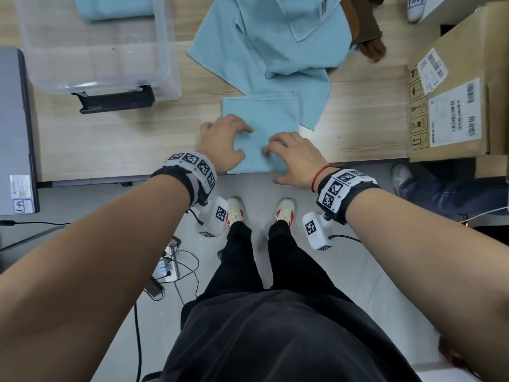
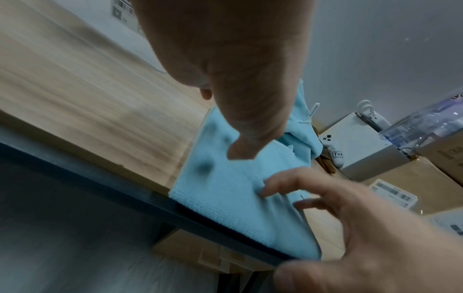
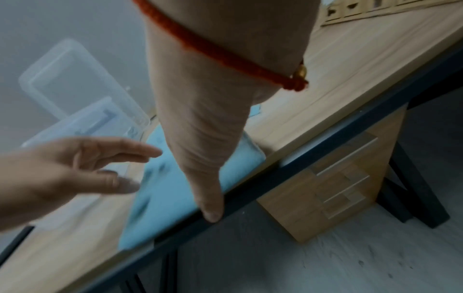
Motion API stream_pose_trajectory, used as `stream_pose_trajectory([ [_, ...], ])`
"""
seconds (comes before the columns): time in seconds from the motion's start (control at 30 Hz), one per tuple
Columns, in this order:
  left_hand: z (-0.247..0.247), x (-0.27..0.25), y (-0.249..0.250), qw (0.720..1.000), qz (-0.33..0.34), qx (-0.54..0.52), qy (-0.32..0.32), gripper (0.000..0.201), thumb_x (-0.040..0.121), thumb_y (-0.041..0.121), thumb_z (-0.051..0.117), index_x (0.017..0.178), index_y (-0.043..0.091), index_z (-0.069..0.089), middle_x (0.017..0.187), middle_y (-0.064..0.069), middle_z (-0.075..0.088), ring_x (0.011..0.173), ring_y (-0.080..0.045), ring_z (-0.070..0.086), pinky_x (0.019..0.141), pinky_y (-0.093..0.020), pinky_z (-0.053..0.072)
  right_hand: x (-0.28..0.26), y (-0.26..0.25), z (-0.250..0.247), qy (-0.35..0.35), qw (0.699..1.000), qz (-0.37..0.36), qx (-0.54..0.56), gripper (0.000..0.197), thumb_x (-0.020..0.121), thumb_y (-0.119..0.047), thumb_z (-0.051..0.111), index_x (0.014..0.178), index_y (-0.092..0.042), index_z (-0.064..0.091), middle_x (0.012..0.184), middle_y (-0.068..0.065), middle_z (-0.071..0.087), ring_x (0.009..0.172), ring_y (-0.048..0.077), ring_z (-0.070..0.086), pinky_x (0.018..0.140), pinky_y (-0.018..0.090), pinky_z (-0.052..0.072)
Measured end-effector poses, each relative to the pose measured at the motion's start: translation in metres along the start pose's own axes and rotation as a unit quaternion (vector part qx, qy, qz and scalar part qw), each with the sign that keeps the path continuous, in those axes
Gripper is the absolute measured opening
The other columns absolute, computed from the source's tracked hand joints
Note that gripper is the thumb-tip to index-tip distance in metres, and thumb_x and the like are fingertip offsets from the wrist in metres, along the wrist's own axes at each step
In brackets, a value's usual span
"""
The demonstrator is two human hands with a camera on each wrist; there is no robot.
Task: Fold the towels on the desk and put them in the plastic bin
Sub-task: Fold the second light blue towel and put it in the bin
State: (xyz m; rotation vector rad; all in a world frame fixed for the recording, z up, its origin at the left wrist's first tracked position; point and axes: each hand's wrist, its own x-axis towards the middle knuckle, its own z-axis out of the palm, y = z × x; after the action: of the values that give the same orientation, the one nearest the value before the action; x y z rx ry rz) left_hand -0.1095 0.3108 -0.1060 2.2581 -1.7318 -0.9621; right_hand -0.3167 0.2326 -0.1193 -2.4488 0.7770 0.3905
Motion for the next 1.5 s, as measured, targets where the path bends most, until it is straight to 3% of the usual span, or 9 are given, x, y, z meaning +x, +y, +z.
stream_pose_trajectory([
  [0.17,0.003,-0.002,-0.008,0.995,-0.014,0.013,-0.098,0.09,0.06,0.066,0.077,0.136,0.031,0.046,0.14,0.01,0.042,0.131,-0.01,0.04,0.108,-0.042,0.022,0.006,-0.001,0.0,0.038,0.999,0.011,-0.012,0.045,0.073,-0.014,0.064,0.117,-0.019,0.059,0.121,0.002,0.058,0.11,0.028,0.051,0.086,0.041,0.047],
  [0.33,-0.004,0.0,-0.01,0.99,-0.008,0.017,-0.139,0.11,0.05,0.067,0.082,0.142,0.029,0.035,0.144,0.01,0.039,0.133,-0.012,0.038,0.109,-0.043,0.022,0.015,-0.001,-0.02,0.061,0.991,0.095,0.073,0.021,0.083,-0.026,0.051,0.101,-0.024,0.063,0.093,0.008,0.067,0.091,0.034,0.059,0.074,0.036,0.047],
  [0.53,-0.01,0.015,-0.021,0.994,-0.045,-0.054,-0.08,0.039,0.083,0.032,0.071,0.12,0.03,0.059,0.111,0.001,0.066,0.103,-0.026,0.059,0.093,-0.042,0.045,0.031,0.013,-0.049,0.074,0.963,0.142,0.217,0.012,0.081,-0.024,0.053,0.088,-0.029,0.061,0.066,-0.005,0.055,0.079,0.026,0.052,0.066,0.029,0.038],
  [0.6,-0.014,0.02,-0.019,0.99,-0.078,-0.105,-0.056,0.019,0.092,0.035,0.06,0.104,0.021,0.065,0.095,-0.003,0.065,0.088,-0.025,0.059,0.079,-0.035,0.047,0.035,0.018,-0.052,0.072,0.952,0.151,0.255,0.009,0.077,-0.031,0.058,0.086,-0.032,0.061,0.074,-0.002,0.062,0.085,0.024,0.056,0.069,0.028,0.041],
  [0.73,-0.018,0.026,-0.022,0.983,-0.102,-0.143,-0.054,0.032,0.097,0.035,0.053,0.102,0.006,0.066,0.089,-0.008,0.061,0.079,-0.023,0.054,0.07,-0.029,0.039,0.038,0.033,-0.053,0.073,0.922,0.164,0.344,0.034,0.071,-0.049,0.077,0.097,-0.031,0.065,0.098,-0.008,0.068,0.091,0.008,0.061,0.081,0.02,0.046],
  [0.83,-0.018,0.029,-0.027,0.976,-0.107,-0.176,-0.067,0.041,0.099,0.038,0.048,0.115,0.004,0.065,0.1,-0.012,0.063,0.087,-0.023,0.056,0.078,-0.033,0.043,0.039,0.045,-0.049,0.039,0.919,0.159,0.359,0.027,0.078,-0.048,0.076,0.095,-0.03,0.066,0.09,-0.017,0.065,0.083,0.0,0.059,0.08,0.021,0.045],
  [0.93,-0.018,0.034,-0.031,0.969,-0.137,-0.194,-0.067,0.061,0.095,0.054,0.046,0.096,-0.005,0.063,0.086,-0.013,0.06,0.077,-0.021,0.053,0.072,-0.037,0.045,0.045,0.053,-0.045,0.061,0.919,0.183,0.344,0.018,0.089,-0.043,0.066,0.084,-0.025,0.067,0.081,-0.006,0.067,0.074,0.007,0.059,0.071,0.03,0.047],
  [1.13,-0.021,0.038,-0.022,0.958,-0.181,-0.22,-0.04,0.058,0.096,0.06,0.039,0.058,0.018,0.023,0.062,-0.004,0.029,0.063,-0.021,0.031,0.062,-0.031,0.025,0.069,0.049,-0.051,0.102,0.932,0.2,0.286,0.032,0.091,-0.046,0.06,0.085,-0.014,0.061,0.07,-0.001,0.054,0.067,0.015,0.05,0.062,0.028,0.041],
  [1.5,-0.014,0.052,-0.035,0.955,-0.206,-0.215,0.021,0.055,0.099,0.045,0.044,0.055,0.017,0.024,0.056,0.001,0.028,0.058,-0.019,0.03,0.06,-0.029,0.024,0.089,0.047,-0.051,0.091,0.94,0.26,0.2,0.034,0.091,-0.046,0.06,0.107,-0.017,0.063,0.092,0.002,0.058,0.088,0.021,0.052,0.077,0.027,0.042],
])
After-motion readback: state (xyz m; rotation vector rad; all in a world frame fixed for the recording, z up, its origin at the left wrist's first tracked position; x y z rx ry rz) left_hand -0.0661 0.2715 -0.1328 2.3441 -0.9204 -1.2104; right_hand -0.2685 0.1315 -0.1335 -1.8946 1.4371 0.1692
